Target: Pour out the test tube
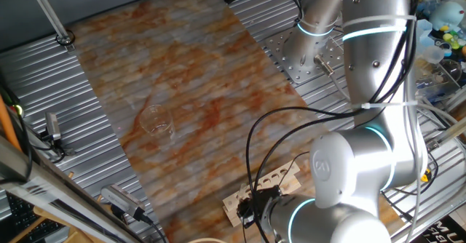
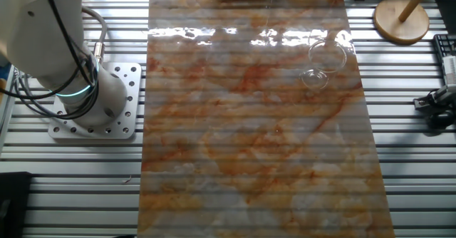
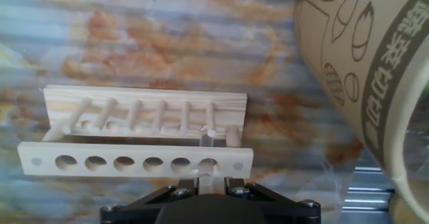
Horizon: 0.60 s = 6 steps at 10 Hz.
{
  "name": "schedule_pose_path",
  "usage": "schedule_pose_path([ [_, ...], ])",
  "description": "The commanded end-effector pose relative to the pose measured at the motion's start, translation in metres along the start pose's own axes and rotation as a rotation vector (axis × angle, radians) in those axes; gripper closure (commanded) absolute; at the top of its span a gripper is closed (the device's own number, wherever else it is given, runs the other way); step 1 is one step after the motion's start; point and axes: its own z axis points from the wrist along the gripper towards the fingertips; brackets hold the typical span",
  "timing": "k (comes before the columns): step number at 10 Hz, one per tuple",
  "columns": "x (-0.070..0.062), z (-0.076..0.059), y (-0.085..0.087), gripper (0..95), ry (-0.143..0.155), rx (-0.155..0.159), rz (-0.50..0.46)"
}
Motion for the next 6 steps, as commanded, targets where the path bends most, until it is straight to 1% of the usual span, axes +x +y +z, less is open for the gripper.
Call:
schedule_pose_path([
  [1, -0.0025, -0.0003, -0.0011, 76.0, 0.029, -0.005, 0.006],
  [3, -0.0026, 0.0001, -0.0015, 76.0, 0.035, -0.004, 0.015],
  [6, -0.0043, 0.0042, -0.0023, 76.0, 0.056, -0.003, 0.011],
])
